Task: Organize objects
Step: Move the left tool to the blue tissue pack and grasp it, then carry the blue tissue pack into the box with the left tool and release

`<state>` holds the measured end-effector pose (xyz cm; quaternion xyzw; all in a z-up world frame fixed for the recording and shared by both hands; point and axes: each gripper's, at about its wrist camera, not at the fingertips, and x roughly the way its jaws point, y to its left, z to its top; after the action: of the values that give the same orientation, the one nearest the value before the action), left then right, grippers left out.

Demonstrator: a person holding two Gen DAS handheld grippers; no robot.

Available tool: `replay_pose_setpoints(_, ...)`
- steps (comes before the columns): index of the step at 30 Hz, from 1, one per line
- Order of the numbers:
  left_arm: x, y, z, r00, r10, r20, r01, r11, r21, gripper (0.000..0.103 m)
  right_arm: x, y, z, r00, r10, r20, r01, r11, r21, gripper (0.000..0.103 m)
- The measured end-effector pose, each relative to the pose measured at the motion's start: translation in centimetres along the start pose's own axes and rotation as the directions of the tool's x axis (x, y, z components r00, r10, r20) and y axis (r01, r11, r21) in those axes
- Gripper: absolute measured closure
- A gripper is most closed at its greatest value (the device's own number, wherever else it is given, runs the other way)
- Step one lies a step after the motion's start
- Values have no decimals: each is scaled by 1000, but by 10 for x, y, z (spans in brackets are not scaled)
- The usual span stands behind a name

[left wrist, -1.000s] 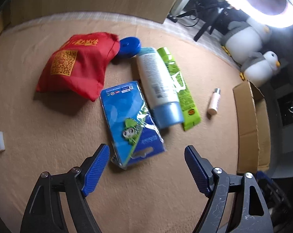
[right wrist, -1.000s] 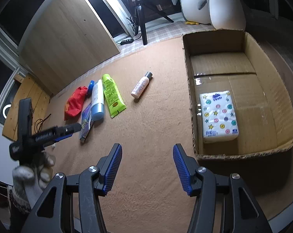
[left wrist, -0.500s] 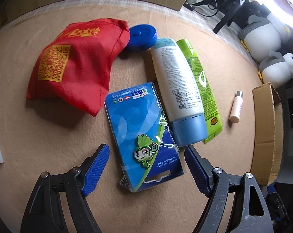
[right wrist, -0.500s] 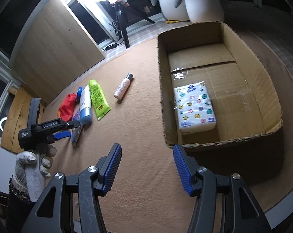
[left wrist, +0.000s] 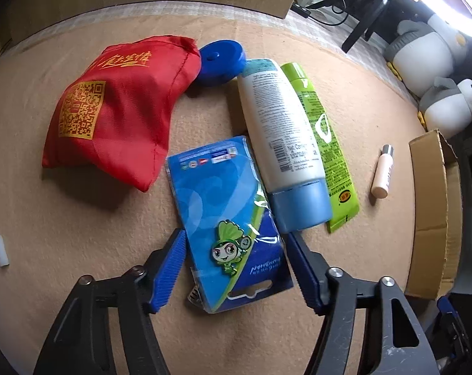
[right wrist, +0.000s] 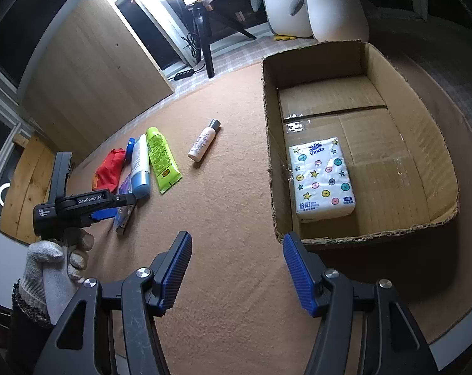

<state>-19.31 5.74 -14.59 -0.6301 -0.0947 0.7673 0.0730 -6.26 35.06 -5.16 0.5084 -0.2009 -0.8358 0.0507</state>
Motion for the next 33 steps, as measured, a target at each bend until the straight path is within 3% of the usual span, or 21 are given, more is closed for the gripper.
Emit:
replay_pose_setpoints(8, -6, 3, -7, 1000, -14, 20, 14, 1000, -13, 40, 1, 1, 0, 1000, 3, 0, -3, 1000, -3, 46)
replay_pose_setpoints(16, -2, 7, -19, 998, 14, 67, -15, 1000, 18, 40, 3, 3, -1, 1000, 6, -9, -6, 1000, -2, 46)
replay_pose_setpoints(29, -41, 21, -81, 989, 11, 149, -17, 999, 45, 40, 8, 10, -3, 1000, 13, -23, -13, 1000, -24, 46)
replay_pose_setpoints(33, -51, 2, -85, 986, -25, 166, 11, 997, 82, 40, 7, 17, -3, 1000, 5, -19, -6, 999, -52, 46)
